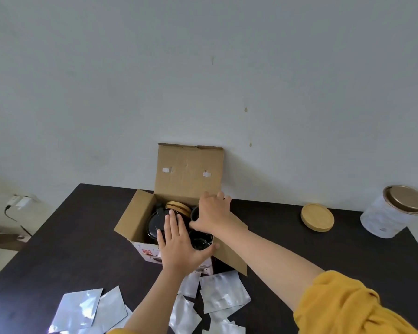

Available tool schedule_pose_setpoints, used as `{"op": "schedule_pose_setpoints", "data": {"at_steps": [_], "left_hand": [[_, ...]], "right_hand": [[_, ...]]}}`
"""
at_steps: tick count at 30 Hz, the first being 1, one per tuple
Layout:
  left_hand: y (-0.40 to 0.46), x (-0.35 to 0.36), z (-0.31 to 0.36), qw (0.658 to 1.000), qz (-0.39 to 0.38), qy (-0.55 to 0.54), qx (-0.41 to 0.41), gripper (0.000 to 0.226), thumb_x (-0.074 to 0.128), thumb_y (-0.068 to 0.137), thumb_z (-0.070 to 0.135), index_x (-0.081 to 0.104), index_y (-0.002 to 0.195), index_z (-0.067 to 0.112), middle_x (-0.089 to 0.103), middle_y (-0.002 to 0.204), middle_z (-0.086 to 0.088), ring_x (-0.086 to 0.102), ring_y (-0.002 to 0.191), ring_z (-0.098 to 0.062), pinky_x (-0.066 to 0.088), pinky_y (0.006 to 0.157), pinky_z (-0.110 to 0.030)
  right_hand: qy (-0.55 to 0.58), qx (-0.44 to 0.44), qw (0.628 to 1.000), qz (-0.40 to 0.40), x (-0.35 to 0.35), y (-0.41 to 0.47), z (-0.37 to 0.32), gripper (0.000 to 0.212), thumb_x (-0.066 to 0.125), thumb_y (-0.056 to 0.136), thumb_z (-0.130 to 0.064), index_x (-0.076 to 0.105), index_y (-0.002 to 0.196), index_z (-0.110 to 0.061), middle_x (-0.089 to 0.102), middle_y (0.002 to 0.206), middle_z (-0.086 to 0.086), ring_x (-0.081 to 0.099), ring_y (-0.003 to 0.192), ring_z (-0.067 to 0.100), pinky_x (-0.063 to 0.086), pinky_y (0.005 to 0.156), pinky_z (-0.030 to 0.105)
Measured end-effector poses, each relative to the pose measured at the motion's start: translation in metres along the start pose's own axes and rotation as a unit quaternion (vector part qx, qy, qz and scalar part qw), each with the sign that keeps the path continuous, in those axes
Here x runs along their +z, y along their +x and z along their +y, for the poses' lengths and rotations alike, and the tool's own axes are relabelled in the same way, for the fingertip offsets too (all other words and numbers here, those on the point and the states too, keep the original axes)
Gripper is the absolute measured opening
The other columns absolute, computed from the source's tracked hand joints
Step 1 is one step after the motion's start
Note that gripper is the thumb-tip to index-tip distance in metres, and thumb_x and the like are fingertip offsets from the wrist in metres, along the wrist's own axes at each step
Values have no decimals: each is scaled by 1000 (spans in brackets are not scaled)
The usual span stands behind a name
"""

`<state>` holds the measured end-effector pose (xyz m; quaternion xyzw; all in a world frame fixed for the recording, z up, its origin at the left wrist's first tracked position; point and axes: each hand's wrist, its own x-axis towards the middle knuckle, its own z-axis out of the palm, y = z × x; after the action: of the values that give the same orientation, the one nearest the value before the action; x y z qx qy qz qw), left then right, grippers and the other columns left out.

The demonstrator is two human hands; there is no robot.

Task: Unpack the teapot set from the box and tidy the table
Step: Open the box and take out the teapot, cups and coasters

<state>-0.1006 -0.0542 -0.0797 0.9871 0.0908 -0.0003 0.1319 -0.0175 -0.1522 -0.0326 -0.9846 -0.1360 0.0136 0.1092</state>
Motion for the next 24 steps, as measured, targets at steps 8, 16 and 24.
{"op": "schedule_pose_setpoints", "data": {"at_steps": [8, 16, 24], "left_hand": [[1, -1, -2, 1000, -5, -3, -3, 144, 7, 43, 102, -2, 150, 7, -19, 157, -7, -24, 142, -20, -9, 114, -48], [1, 1, -3, 1000, 3, 5, 5, 142, 12, 46, 102, 3, 151, 7, -14, 158, -8, -18, 144, -22, -4, 115, -51], [3, 3, -2, 1000, 9, 7, 4, 141, 16, 47, 101, 7, 151, 7, -10, 159, -8, -14, 145, -23, -3, 115, -52]], "right_hand": [[82, 4, 995, 62, -39, -7, 11, 72, 66, 67, -59, 46, 113, -7, 58, 93, 3, 58, 83, 23, 45, 66, 30], [154, 91, 984, 25, -58, -58, 123, 53, 73, 68, -45, 41, 99, -16, 53, 85, -3, 54, 72, 13, 34, 47, 23], [9, 254, 964, -84, -42, -113, 262, 68, 72, 64, -40, 42, 120, -14, 54, 111, 6, 57, 101, 27, 49, 66, 30]]}}
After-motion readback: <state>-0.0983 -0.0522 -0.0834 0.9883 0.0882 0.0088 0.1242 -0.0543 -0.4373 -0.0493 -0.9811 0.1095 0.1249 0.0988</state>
